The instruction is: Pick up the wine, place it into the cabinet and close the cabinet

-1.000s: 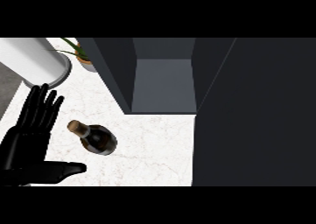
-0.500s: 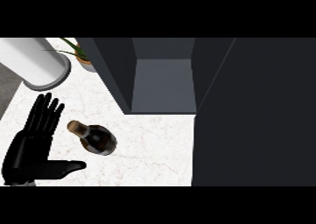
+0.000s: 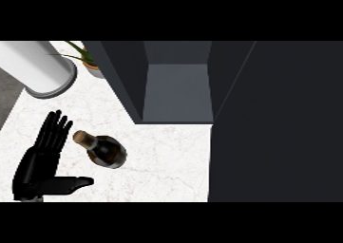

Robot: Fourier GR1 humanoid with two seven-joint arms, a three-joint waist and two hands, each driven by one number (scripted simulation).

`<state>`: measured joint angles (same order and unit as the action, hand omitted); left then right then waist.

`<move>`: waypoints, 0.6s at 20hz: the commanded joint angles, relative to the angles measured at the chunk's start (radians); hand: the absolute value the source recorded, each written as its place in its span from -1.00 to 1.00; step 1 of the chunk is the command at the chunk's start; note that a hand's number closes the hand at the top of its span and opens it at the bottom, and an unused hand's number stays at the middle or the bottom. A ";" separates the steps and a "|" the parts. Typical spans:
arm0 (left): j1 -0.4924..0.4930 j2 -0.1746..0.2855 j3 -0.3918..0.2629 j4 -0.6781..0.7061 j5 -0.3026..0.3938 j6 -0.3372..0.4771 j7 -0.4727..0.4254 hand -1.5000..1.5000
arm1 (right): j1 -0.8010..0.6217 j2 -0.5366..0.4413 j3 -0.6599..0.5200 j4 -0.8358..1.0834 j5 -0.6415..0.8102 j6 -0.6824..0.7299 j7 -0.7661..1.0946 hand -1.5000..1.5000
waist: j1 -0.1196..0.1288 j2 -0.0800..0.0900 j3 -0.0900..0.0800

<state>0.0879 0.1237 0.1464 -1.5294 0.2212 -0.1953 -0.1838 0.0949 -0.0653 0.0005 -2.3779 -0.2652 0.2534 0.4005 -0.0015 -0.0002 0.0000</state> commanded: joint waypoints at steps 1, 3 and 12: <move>-0.021 -0.042 -0.030 0.069 -0.054 0.030 -0.044 -1.00 | 0.069 0.042 0.048 0.046 0.092 0.042 -0.116 -1.00 | -0.001 0.000 0.000; 0.019 0.007 0.012 0.046 -0.020 -0.025 -0.048 -1.00 | -0.067 0.014 0.011 -0.022 0.033 -0.051 0.044 -1.00 | 0.003 0.000 0.000; -0.147 0.035 0.051 0.371 -0.030 -0.081 -0.174 -1.00 | -0.070 -0.031 -0.098 0.036 -0.065 -0.001 0.034 -1.00 | -0.001 0.000 0.000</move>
<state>-0.0127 0.1274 0.1699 -1.2390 0.1758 -0.2424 -0.3398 0.0481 -0.0851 -0.0521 -2.3639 -0.2873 0.2528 0.4317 -0.0031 0.0001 -0.0003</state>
